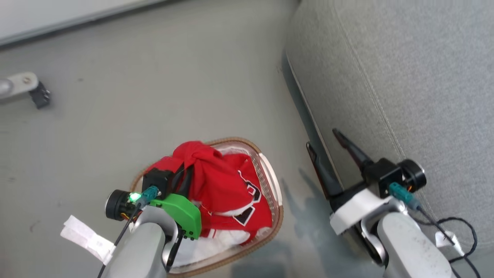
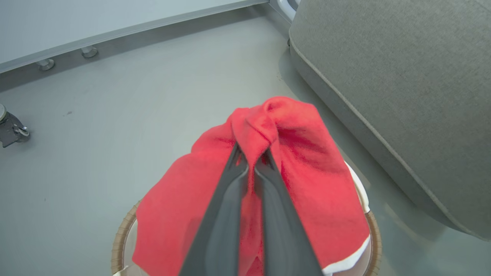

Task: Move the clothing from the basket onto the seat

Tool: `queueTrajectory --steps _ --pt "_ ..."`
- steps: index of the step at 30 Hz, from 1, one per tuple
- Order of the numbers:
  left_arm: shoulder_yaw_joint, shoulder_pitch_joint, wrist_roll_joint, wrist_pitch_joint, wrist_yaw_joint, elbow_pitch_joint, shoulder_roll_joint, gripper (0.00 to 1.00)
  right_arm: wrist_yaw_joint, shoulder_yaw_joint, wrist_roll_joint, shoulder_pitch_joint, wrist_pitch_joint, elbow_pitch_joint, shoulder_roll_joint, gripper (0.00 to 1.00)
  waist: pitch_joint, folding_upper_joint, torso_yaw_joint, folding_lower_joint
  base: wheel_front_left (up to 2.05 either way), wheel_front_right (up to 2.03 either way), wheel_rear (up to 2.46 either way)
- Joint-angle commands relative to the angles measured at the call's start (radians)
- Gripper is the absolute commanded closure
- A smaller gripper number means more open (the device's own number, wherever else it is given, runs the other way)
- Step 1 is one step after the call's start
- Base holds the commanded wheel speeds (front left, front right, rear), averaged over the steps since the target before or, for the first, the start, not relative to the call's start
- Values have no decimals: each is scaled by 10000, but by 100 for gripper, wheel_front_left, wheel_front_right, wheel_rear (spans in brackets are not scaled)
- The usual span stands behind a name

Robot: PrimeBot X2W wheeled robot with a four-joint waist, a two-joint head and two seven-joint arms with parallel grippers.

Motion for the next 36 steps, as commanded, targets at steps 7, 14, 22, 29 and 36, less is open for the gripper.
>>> queueTrajectory --steps 7,14,22,29,36 --pt "783 1188 274 -10 -71 -2698 -176 100 -10 299 71 1010 -46 285 32 0 -2412 0 1125 0 0 0 0" --pt "703 1463 576 -11 -102 -4542 -208 100 -10 512 125 1376 -46 358 -31 0 -2915 0 1366 0 0 0 0" --pt "351 1627 782 -10 -100 -5897 -217 100 -10 1407 233 931 -47 -194 -412 0 -3129 0 1616 0 0 0 0" --pt "-101 1802 843 -10 -99 -6187 -166 100 -12 2941 359 -895 -47 -652 -1397 0 -3242 0 1863 0 0 0 0" --pt "-1069 1858 600 -10 -99 -6210 -201 100 -12 4914 1224 -2591 -36 541 -1755 0 -3445 0 2320 0 0 0 0"
